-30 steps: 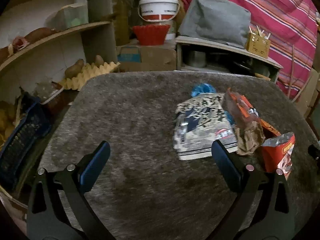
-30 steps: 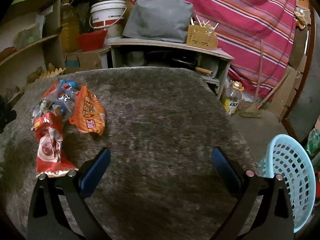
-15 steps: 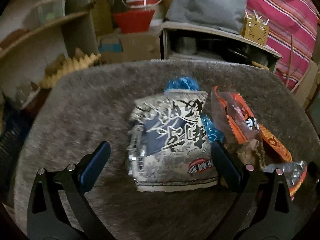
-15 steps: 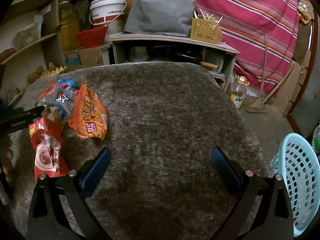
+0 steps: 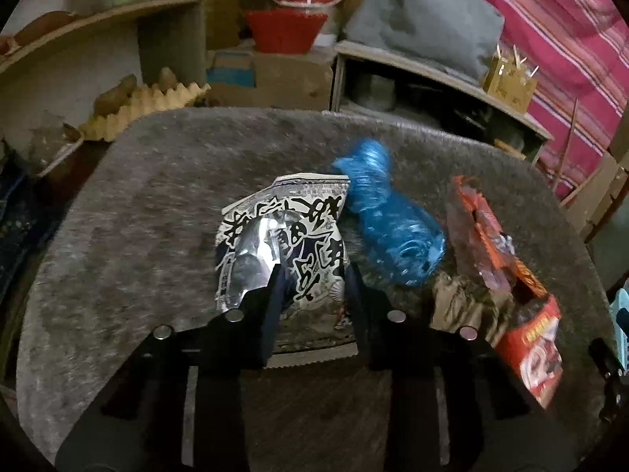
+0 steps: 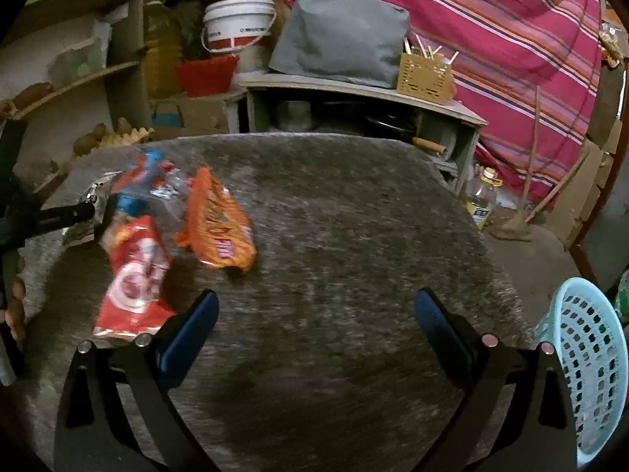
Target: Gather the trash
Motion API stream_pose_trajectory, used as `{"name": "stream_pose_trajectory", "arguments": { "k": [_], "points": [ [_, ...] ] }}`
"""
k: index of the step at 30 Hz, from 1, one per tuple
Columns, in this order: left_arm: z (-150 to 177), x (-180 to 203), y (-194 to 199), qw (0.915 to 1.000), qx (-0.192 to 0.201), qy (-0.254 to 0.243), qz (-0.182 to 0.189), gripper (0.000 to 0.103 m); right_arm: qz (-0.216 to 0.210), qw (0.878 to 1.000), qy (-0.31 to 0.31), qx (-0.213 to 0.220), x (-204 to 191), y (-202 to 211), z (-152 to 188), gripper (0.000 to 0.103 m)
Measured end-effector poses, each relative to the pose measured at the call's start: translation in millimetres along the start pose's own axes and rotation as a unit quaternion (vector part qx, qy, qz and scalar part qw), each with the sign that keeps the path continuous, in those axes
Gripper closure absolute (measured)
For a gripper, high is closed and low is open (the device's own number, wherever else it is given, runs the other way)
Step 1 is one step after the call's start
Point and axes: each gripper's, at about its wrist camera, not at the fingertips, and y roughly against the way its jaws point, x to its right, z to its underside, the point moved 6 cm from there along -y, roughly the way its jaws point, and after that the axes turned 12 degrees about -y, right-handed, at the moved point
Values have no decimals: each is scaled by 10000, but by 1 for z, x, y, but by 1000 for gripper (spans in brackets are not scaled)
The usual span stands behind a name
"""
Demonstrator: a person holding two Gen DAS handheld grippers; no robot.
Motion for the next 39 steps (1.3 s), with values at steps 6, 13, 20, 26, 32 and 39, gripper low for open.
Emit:
{"name": "stream_pose_trajectory", "arguments": {
  "k": [6, 13, 20, 26, 32, 39],
  "points": [
    [17, -7, 33, 9997, 172, -190, -7, 89, -271, 9996, 41, -55, -27, 7, 8, 15],
    [30, -19, 59, 9984, 330, -433, -155, 90, -525, 9985, 167, -68, -63, 7, 14, 15],
    [36, -44, 66, 9986, 377, -328, -162, 93, -566, 9970, 351, -401, -92, -18, 28, 37],
    [40, -66, 55, 9996, 226, -40, -134, 97, -997, 9921, 345, -685, -105, -25, 37, 75],
    [33, -62, 61, 9991, 353, -80, -205, 80, -1192, 9909, 268, -558, -100, -11, 35, 80],
    [16, -22, 49, 9976, 393, -482, -304, 29, -1022, 9941, 218, -308, -71, 9, 24, 80]
  ]
}}
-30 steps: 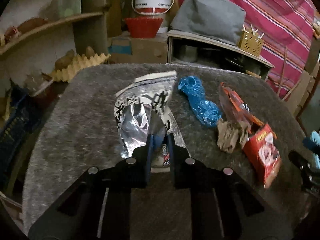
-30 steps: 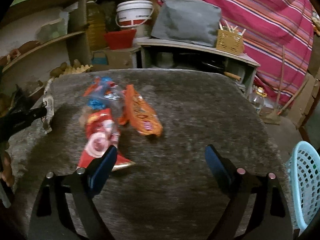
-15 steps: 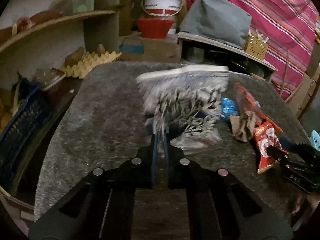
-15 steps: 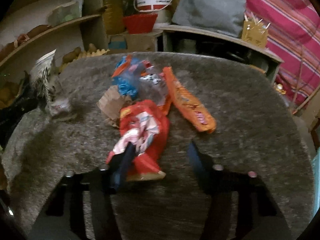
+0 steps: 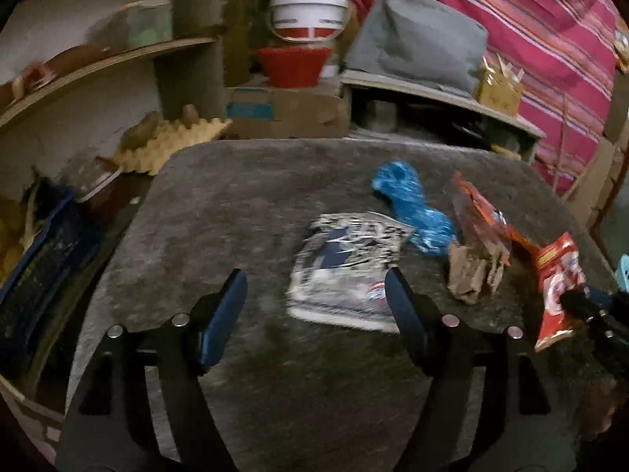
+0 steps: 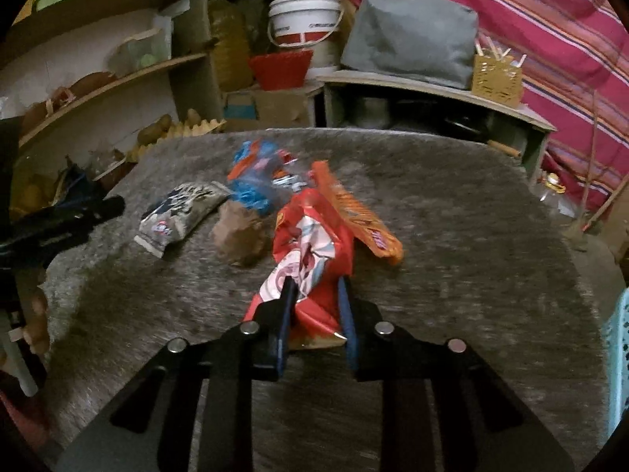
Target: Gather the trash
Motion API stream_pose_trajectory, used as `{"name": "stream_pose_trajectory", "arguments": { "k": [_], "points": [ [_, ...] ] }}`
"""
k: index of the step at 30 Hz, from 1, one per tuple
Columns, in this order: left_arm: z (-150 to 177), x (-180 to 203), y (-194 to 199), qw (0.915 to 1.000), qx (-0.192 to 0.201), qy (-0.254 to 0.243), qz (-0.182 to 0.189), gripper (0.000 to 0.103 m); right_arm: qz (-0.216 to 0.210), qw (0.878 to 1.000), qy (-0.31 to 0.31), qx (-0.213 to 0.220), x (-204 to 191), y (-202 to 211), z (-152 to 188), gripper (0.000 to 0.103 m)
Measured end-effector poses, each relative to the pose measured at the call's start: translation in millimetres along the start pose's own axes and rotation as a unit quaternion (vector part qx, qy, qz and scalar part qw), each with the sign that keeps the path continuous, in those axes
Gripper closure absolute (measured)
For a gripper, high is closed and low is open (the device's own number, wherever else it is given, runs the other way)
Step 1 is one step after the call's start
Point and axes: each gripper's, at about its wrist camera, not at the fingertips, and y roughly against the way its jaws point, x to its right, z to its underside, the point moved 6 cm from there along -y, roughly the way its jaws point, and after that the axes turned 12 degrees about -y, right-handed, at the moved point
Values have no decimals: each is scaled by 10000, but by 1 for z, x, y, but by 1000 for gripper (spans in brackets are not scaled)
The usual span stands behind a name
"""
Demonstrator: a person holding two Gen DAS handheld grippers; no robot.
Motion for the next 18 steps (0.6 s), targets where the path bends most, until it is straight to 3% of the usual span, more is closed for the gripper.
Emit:
{"name": "stream_pose_trajectory", "arguments": {
  "k": [6, 8, 10, 12, 13, 18],
  "points": [
    [-4, 28, -41, 9990, -324, -293, 124, 27, 103, 9999, -132, -20, 29, 4, -5, 80],
    [-2, 31, -54, 9982, -474, -361, 110, 37, 100, 9998, -186, -5, 36, 5, -8, 80],
    [2, 33, -67, 9968, -675, -387, 200, 66, 81, 9997, -216, 29, 39, 7, -10, 80],
    [5, 33, -71, 9964, -693, -373, 312, 70, 44, 9997, -248, 68, 41, 10, -11, 80],
    [4, 34, -70, 9964, -678, -384, 324, 78, 2, 9996, -264, 81, 41, 11, -12, 80],
    [2, 37, -55, 9972, -512, -519, 159, 92, -172, 9995, -153, 225, 29, 21, -14, 80]
  ]
}}
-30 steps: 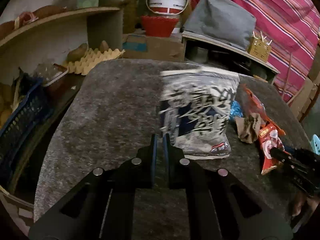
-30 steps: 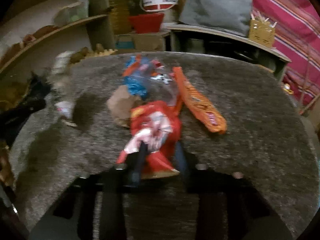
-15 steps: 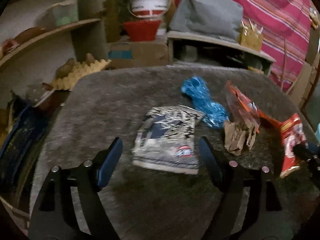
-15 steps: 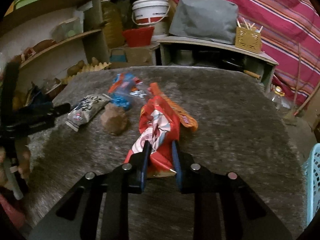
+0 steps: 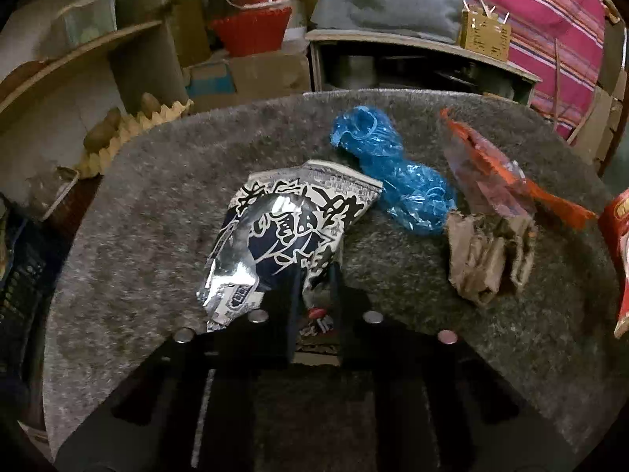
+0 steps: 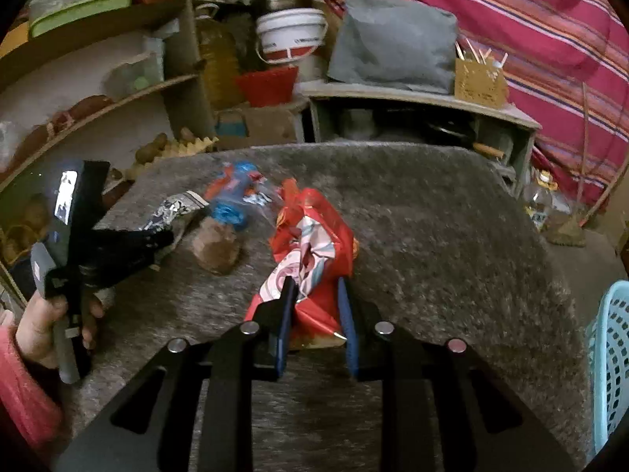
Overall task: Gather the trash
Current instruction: 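Carry the snack bag over the basket and open the left tool while the right tool carries the red bag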
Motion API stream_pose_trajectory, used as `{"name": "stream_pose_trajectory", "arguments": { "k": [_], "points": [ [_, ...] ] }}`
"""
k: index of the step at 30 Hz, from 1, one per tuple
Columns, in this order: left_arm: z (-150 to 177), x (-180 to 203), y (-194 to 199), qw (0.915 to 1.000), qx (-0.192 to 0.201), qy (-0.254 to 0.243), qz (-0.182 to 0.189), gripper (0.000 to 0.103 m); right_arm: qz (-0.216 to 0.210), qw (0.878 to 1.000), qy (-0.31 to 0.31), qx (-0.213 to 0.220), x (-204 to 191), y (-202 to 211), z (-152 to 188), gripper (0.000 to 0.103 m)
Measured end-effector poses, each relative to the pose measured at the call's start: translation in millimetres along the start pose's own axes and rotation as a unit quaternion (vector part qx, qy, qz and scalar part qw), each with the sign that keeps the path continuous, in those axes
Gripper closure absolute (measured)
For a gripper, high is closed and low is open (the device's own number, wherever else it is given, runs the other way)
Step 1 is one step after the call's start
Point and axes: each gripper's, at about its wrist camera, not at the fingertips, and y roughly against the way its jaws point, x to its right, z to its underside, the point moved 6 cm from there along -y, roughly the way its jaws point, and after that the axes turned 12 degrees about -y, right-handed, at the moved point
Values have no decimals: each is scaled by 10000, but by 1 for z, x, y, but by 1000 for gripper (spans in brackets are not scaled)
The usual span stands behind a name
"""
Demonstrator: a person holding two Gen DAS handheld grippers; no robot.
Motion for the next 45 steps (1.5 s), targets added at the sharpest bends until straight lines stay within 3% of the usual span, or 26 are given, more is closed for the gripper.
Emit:
{"name": "stream_pose_trajectory", "arguments": {
  "k": [8, 16, 35, 45],
  "points": [
    [0, -7, 70, 9978, 635, 50, -164, 93, -37, 9997, -32, 256, 2, 24, -1, 80],
    [-9, 13, 113, 9945, 1037, 128, 0, 93, -84, 9981, -381, 477, 25, 45, -7, 80],
    [-49, 136, 116, 9881, 1343, -498, 564, 93, 426, 9946, -718, 612, 117, 78, -13, 80],
    [-60, 192, 125, 9836, 1398, -778, 827, 93, 940, 9856, -1085, 898, 193, 123, -13, 80]
  ]
}}
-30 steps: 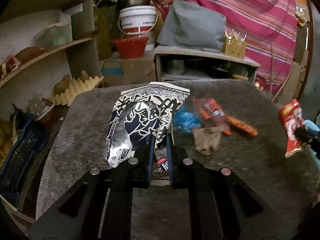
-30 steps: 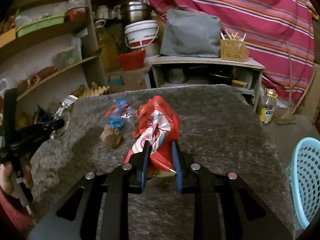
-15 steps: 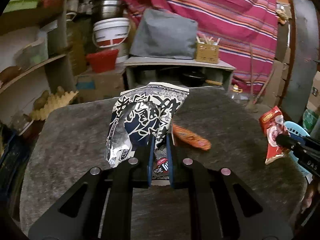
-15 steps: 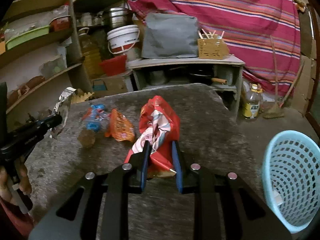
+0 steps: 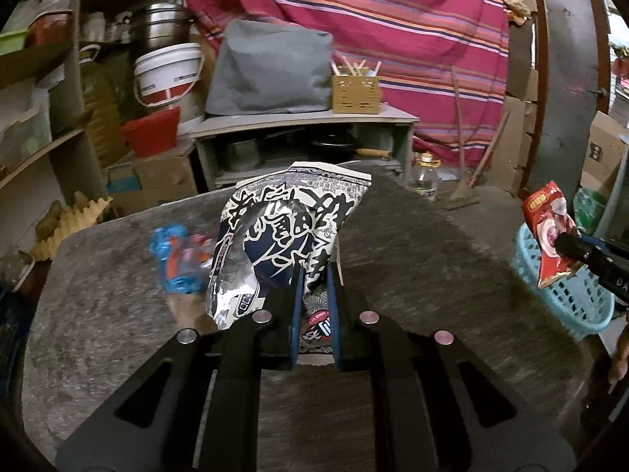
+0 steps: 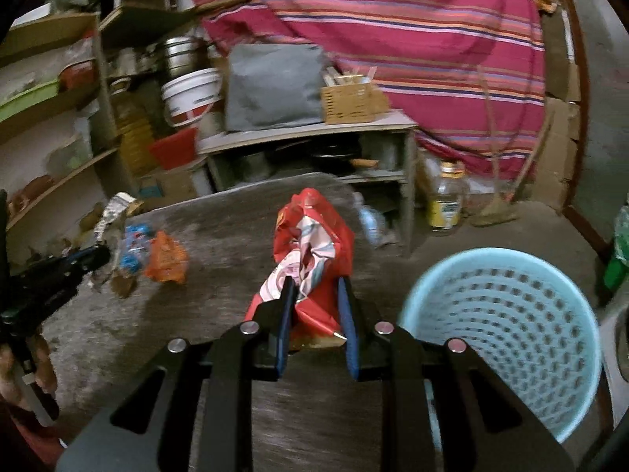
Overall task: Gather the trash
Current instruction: 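Carry the snack bag over the basket and open the left tool while the right tool carries the red bag, then open the right tool to drop the red chip bag into the basket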
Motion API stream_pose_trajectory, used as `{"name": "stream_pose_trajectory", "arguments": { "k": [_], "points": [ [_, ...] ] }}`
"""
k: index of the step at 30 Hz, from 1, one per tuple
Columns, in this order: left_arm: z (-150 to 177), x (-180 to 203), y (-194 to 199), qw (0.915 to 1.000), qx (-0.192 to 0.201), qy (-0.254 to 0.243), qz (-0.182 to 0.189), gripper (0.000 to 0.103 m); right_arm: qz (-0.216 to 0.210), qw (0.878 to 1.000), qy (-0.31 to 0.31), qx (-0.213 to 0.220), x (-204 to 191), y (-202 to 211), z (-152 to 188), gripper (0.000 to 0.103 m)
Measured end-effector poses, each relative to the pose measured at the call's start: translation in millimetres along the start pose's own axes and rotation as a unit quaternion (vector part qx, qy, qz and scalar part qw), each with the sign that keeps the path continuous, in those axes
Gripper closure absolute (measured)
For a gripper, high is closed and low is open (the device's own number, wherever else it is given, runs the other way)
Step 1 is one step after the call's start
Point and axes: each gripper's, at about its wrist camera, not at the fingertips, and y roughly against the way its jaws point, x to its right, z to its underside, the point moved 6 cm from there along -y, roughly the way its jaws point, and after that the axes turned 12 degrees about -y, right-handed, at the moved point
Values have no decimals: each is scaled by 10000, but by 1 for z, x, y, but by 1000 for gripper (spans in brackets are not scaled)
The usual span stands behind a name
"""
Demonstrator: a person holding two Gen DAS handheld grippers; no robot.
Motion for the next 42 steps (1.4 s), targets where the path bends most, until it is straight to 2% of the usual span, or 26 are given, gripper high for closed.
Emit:
{"name": "stream_pose_trajectory", "arguments": {
  "k": [7, 11, 15, 18, 22, 27, 31, 33, 34, 38, 40, 42],
  "points": [
    [-30, 67, -3, 9989, 179, -281, 319, 93, 528, 9976, -389, 201, 83, 21, -17, 80],
    [-47, 122, -16, 9965, 255, -381, 703, 93, 989, 9925, -671, 263, 138, 31, -20, 80],
    [-61, 178, -24, 9923, 315, -544, 1068, 93, 1209, 9868, -1039, 288, 183, 36, -21, 80],
    [-64, 214, -30, 9892, 315, -644, 1275, 93, 1389, 9836, -1108, 316, 201, 35, -23, 80],
    [-65, 255, -44, 9858, 207, -714, 1507, 93, 1409, 9837, -1080, 303, 206, 28, -24, 80],
    [-64, 282, -58, 9831, 80, -866, 1610, 92, 1387, 9842, -1056, 304, 206, 27, -25, 80],
    [-60, 295, -65, 9782, -41, -930, 1858, 80, 1455, 9832, -1076, 252, 209, 29, -21, 80],
    [-59, 297, -63, 9779, -35, -1022, 1825, 71, 1508, 9822, -1097, 215, 213, 28, -19, 80],
    [-59, 297, -61, 9783, -14, -1041, 1794, 64, 1520, 9817, -1129, 191, 215, 28, -18, 80],
    [-62, 271, -54, 9833, 47, -846, 1614, 47, 1518, 9813, -1181, 107, 214, 23, -17, 80],
    [-63, 253, -50, 9861, 88, -805, 1448, 29, 1489, 9824, -1130, 45, 209, 18, -17, 80],
    [-64, 233, -44, 9899, 206, -772, 1168, 16, 1499, 9832, -1045, -26, 202, 11, -16, 80]
  ]
}}
